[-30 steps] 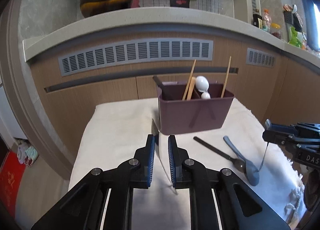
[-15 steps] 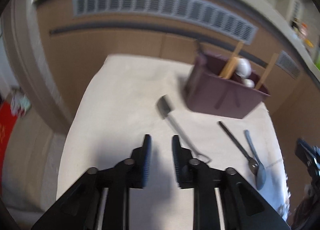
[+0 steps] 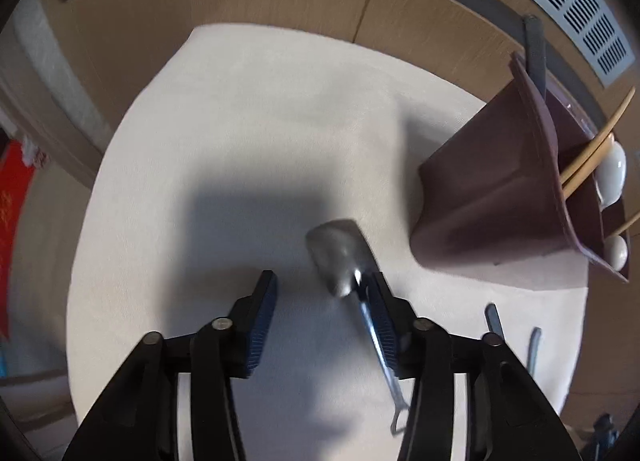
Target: Organize utensils
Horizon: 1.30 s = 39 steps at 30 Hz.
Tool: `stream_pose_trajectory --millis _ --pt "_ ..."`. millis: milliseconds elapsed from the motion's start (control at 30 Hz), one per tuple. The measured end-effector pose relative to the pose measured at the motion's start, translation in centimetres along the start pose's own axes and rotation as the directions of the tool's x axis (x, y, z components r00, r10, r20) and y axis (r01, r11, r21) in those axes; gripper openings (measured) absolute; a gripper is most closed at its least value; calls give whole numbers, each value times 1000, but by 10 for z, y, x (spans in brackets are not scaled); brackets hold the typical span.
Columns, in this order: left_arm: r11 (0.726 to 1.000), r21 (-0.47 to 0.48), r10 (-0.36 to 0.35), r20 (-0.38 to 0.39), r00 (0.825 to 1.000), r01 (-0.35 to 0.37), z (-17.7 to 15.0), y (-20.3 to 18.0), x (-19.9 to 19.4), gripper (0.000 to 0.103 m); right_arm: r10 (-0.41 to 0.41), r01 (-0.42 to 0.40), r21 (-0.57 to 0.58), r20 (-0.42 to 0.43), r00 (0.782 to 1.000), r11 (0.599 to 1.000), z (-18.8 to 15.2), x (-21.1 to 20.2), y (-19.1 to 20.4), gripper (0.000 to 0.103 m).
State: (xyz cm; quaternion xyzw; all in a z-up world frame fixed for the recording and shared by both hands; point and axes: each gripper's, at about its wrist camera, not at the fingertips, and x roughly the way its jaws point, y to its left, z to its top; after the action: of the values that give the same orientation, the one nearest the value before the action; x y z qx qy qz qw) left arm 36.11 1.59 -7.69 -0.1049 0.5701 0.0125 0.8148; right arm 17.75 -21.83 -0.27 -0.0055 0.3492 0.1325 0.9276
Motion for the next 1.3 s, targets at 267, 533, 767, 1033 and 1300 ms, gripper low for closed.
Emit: stream_pose_trajectory --millis 267,533,767,1033,1300 --pt "982 157 78 142 987 -101 -16 -31 1 39 -6 6 -11 8 1000 1000 -1 -2 2 26" --pt "966 260 -85 339 937 -6 -91 -11 -52 33 -16 16 10 33 999 1000 4 -10 -3 26" --pt "948 313 -229 531 816 62 -122 -12 -140 33 -2 -2 35 130 992 999 26 -35 -2 26" --pt "893 443 -411 721 558 86 -83 -40 -268 33 -7 11 -6 429 903 1000 131 -97 -3 26" --pt "902 429 -411 828 382 42 -27 -64 -269 33 83 -80 -26 463 883 996 174 -45 -9 26"
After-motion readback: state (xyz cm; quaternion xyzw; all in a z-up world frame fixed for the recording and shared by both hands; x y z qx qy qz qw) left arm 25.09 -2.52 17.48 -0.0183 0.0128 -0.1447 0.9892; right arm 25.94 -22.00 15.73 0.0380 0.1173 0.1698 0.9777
